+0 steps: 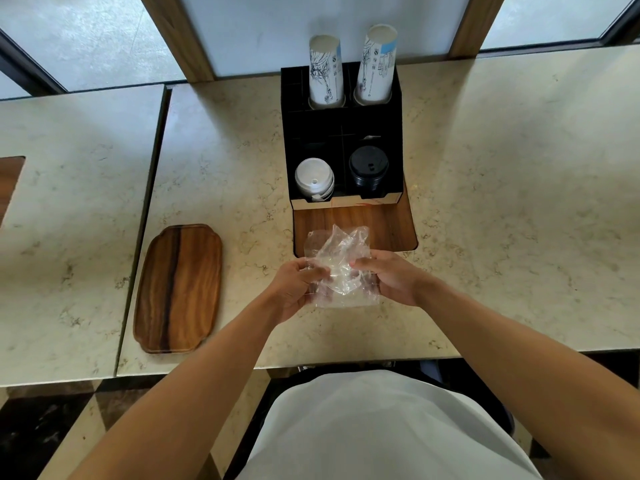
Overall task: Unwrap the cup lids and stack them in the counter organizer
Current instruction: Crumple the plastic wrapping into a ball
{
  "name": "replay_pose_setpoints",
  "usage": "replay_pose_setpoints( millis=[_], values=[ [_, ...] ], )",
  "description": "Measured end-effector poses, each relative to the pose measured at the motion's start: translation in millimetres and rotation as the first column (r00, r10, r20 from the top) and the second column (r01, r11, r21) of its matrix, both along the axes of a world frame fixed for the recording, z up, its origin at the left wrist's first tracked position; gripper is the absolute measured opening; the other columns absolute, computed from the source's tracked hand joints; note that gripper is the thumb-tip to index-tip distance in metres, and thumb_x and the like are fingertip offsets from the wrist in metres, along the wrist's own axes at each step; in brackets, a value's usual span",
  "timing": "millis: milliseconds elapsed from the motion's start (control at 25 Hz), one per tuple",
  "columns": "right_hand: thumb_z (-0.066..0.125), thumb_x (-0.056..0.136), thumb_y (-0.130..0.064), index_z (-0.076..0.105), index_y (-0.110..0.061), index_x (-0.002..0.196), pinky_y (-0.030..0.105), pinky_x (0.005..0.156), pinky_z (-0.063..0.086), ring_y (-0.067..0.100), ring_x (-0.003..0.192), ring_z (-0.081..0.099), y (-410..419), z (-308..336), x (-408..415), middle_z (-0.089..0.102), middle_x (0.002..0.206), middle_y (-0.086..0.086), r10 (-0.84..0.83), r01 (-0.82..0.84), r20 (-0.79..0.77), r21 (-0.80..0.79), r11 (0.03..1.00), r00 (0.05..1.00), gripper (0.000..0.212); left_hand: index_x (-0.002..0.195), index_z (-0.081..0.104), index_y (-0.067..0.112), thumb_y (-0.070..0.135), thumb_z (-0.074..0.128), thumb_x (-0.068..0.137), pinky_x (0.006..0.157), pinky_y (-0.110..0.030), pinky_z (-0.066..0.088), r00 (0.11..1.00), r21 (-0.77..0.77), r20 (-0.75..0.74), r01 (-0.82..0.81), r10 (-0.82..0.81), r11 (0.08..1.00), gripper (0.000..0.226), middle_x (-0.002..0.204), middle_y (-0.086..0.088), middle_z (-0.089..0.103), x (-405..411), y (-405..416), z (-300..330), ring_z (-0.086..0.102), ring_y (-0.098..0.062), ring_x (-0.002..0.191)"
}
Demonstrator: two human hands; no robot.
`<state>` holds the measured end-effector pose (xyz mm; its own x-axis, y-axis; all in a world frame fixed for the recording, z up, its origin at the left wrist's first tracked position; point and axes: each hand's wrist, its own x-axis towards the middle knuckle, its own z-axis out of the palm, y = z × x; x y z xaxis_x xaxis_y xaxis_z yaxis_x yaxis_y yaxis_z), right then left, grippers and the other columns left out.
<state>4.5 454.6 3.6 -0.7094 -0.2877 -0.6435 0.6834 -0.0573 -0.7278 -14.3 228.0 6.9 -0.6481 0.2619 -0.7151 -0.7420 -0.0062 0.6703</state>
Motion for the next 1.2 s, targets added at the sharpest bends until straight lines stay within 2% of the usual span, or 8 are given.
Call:
replay_pose_setpoints(
  millis=[240,360,520,640,840,960,1080,1200],
  values=[
    [0.069,0.095,-0.029,0.073,-0.014,0.113,0.033,0.067,0.054,0.017,0.075,0.065,-7.8,-2.5,-0.2,0.072,0.090,0.007,-0.074,0.074,-0.007,0.135,0.988,0.997,0.023,0.114,0.069,0.004,0.022,0.070,0.095,0.079,-0.048,0.062,0.998,0.023,0.029,0.057,-0.058,0.998,0.027,0.099,-0.017,0.075,-1.0,-7.7,3.8,0.070,-0.021,0.067],
    [0.063,0.099,-0.031,0.071,-0.020,0.114,0.027,0.051,0.051,0.012,0.060,0.063,-9.8,-1.3,-0.8,0.071,0.081,0.002,-0.047,0.047,-0.005,0.158,0.986,0.999,0.020,0.121,0.069,0.007,0.018,0.061,0.098,0.063,-0.042,0.063,0.998,0.073,0.043,0.052,-0.055,0.996,0.027,0.103,-0.016,0.073,-5.7,-9.9,7.0,0.071,-0.028,0.076],
    [0.057,0.103,-0.018,0.065,-0.014,0.122,0.025,0.042,0.041,0.011,0.047,0.050,-6.9,-0.3,-2.9,0.065,0.069,0.002,-0.117,0.120,0.043,-0.076,0.990,0.992,0.021,0.125,0.065,0.008,0.000,0.057,0.098,0.047,-0.035,0.059,0.994,0.063,0.080,-0.074,0.069,0.995,0.030,0.099,-0.017,0.073,-11.0,-10.1,7.4,0.069,-0.028,0.065],
    [0.051,0.101,0.000,0.065,-0.009,0.122,0.026,0.046,0.045,0.013,0.054,0.051,-5.8,-1.2,-8.3,0.070,0.086,0.010,-0.244,0.282,0.160,-0.294,0.913,0.957,0.027,0.123,0.069,0.011,-0.004,0.053,0.099,0.042,-0.029,0.056,0.975,0.139,0.136,-0.195,0.177,0.971,0.033,0.094,-0.017,0.071,-12.9,-7.1,7.9,0.063,-0.022,0.054],
    [0.047,0.096,-0.006,0.060,-0.003,0.120,0.028,0.049,0.047,0.017,0.054,0.056,-6.6,-2.8,-13.8,0.069,0.081,0.014,-0.311,0.417,0.316,-0.360,0.835,0.896,0.028,0.120,0.072,0.007,-0.009,0.043,0.090,0.049,-0.028,0.059,0.921,0.303,0.264,-0.360,0.285,0.882,0.044,0.107,-0.022,0.068,-15.3,-8.5,10.6,0.066,-0.024,0.064],
    [0.049,0.094,-0.028,0.067,-0.004,0.111,0.035,0.059,0.056,0.025,0.066,0.068,-2.7,-2.9,-17.1,0.074,0.099,0.017,-0.281,0.405,0.349,-0.362,0.840,0.894,0.035,0.111,0.073,0.001,0.006,0.042,0.082,0.052,-0.032,0.059,0.926,0.357,0.292,-0.338,0.240,0.871,0.043,0.115,-0.020,0.059,-15.8,-10.5,14.4,0.063,-0.027,0.066],
    [0.051,0.100,-0.051,0.069,-0.009,0.126,0.046,0.077,0.061,0.033,0.105,0.074,1.5,-6.0,-20.2,0.072,0.125,0.016,-0.212,0.321,0.339,-0.307,0.896,0.917,0.053,0.083,0.073,0.006,0.037,0.051,0.094,0.053,-0.033,0.056,0.958,0.242,0.234,-0.221,0.165,0.945,0.040,0.095,-0.014,0.067,-17.4,-12.0,11.1,0.064,-0.026,0.064],
    [0.062,0.100,-0.037,0.066,-0.004,0.131,0.049,0.085,0.061,0.038,0.118,0.057,4.2,-7.1,-19.7,0.059,0.130,0.021,-0.120,0.193,0.290,-0.239,0.952,0.949,0.046,0.088,0.070,0.010,0.048,0.065,0.093,0.062,-0.036,0.057,0.991,0.054,0.133,0.003,-0.010,0.999,0.039,0.093,-0.011,0.073,-16.5,-15.2,7.1,0.069,-0.024,0.072]
  ],
)
